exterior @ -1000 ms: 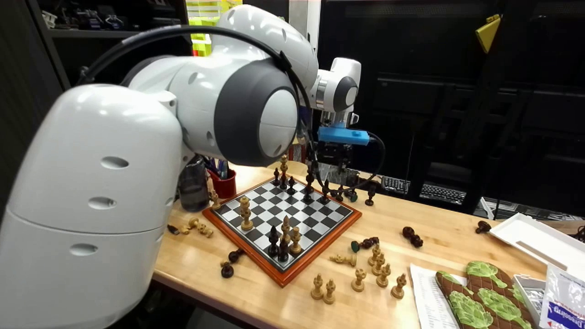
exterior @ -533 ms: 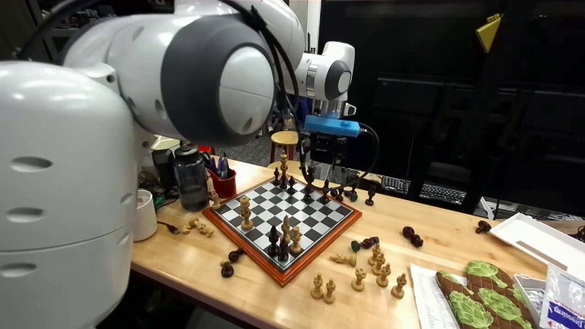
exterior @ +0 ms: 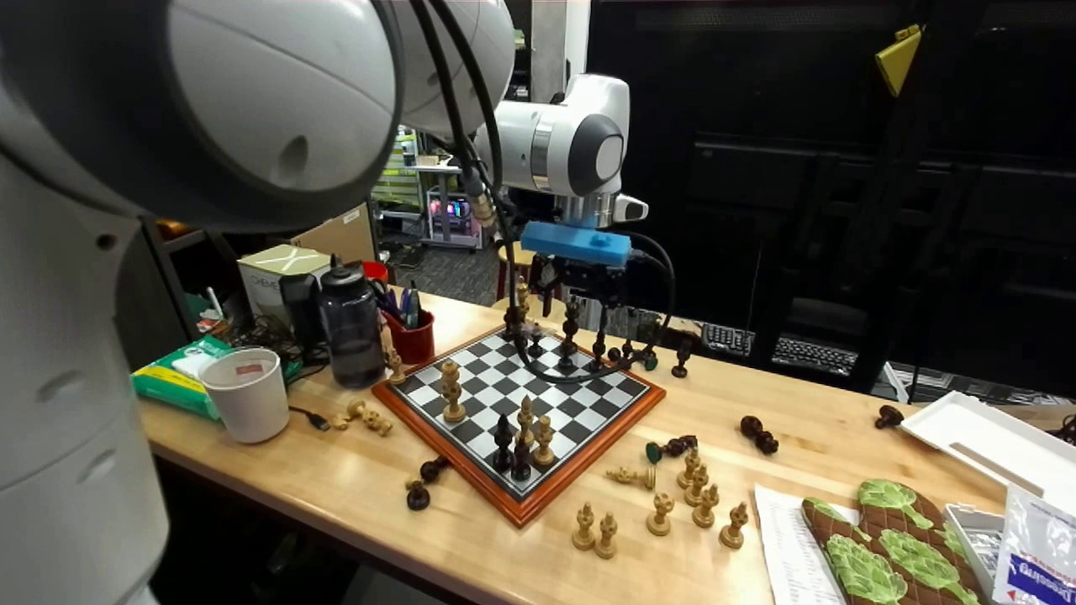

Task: Move one black chess piece on the board to the left.

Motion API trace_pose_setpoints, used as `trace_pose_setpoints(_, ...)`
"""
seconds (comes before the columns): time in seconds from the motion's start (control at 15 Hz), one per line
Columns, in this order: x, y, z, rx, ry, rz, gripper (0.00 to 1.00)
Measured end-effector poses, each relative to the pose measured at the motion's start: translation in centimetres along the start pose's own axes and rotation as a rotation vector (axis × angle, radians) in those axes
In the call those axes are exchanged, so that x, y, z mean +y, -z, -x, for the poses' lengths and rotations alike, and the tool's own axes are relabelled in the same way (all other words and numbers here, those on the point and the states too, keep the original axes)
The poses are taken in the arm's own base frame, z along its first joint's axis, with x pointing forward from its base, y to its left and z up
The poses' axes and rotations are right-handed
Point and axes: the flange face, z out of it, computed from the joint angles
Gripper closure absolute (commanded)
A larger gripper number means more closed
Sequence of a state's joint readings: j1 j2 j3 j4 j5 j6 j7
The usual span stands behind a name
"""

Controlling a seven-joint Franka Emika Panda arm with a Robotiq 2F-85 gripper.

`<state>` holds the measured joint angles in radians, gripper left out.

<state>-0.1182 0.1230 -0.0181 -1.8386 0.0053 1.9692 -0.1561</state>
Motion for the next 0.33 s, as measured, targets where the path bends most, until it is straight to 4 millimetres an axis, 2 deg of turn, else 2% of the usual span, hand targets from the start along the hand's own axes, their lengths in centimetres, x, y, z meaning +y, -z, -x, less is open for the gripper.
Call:
trace_pose_setpoints(0.2,-0.3,0.0,1.9,-0.003,-0.002,-0.005,0.00)
trace_pose_setpoints(0.33,-0.4,0.2,2.4,0.000,-0.003,-0.005,0.00)
